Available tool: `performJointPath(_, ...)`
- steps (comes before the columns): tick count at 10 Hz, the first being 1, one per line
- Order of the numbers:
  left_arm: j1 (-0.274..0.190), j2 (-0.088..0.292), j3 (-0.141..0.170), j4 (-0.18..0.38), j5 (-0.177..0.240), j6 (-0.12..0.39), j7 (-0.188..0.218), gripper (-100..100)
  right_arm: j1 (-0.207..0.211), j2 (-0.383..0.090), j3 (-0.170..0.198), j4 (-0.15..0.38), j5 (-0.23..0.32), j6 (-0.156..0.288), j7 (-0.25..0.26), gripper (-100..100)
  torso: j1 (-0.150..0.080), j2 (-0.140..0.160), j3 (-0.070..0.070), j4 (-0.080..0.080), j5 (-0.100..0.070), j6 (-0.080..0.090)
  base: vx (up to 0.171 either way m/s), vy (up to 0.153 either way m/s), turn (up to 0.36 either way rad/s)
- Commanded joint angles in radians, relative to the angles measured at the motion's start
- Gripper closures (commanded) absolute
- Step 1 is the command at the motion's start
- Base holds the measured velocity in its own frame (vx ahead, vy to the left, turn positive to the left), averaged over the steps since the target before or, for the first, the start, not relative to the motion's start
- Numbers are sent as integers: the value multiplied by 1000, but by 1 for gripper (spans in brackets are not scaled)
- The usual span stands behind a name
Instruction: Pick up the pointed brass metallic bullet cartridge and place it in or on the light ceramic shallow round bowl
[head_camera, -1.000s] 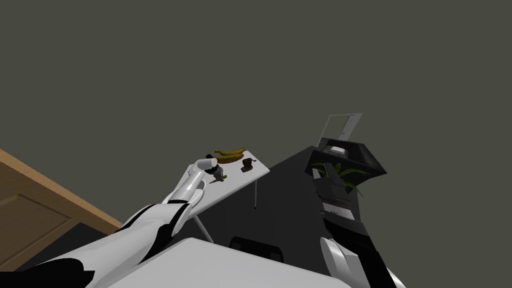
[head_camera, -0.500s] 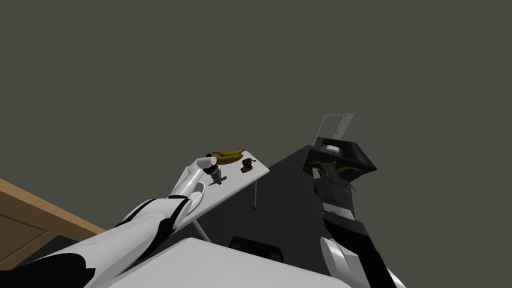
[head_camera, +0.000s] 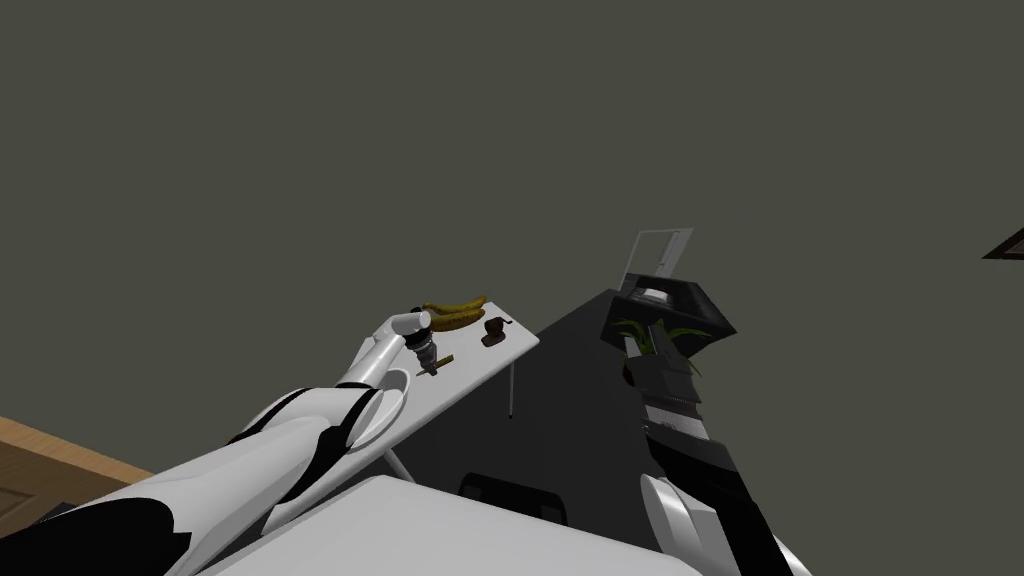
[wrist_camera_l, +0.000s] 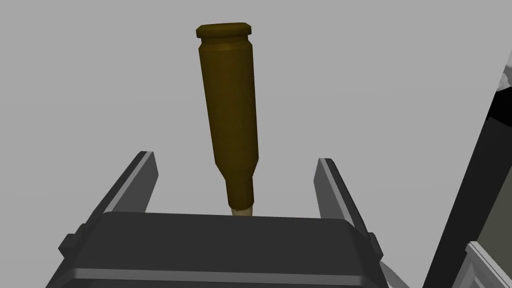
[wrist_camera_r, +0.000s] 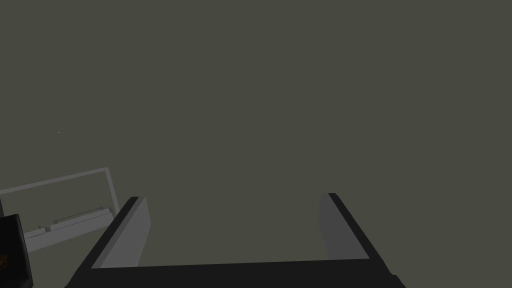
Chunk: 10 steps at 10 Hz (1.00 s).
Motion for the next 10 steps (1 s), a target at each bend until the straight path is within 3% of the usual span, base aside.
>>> performJointPath(1, 0, 0, 0, 0, 0, 0, 0, -100, 0, 0, 0, 0, 0, 0, 0, 0, 0, 0, 0, 0, 0, 0, 4, 22, -13)
performJointPath(2, -1, 1, 0, 2, 0, 3, 1, 0, 0, 0, 0, 0, 0, 0, 0, 0, -2, 0, 0, 0, 0, 0, 0, 0, 0)
performJointPath(3, -4, -14, -5, 31, -12, -29, 4, -100, 0, 0, 0, 0, 0, 0, 0, 0, -3, 0, 0, 0, -1, 0, -14, 23, -51)
performJointPath(6, -10, -35, -11, 74, -30, -77, 9, -100, 0, 0, 0, 0, 0, 0, 0, 0, -2, 2, 1, 0, 0, 0, -25, 31, -43)
performJointPath(7, -4, -32, -10, 54, -26, -60, 11, -100, 0, 0, 0, 0, 0, 0, 0, 0, -2, 2, 1, 0, 0, 0, -11, 14, -9)
performJointPath(8, -4, -33, -10, 55, -26, -63, 12, 100, 0, 0, 0, 0, 0, 0, 0, 0, -2, 1, 1, 0, -1, 0, 0, 0, 0)
performJointPath(10, -4, -32, -9, 55, -26, -63, 13, 100, 0, 0, 0, 0, 0, 0, 0, 0, -3, 0, 0, 0, -1, 0, 0, 0, 0)
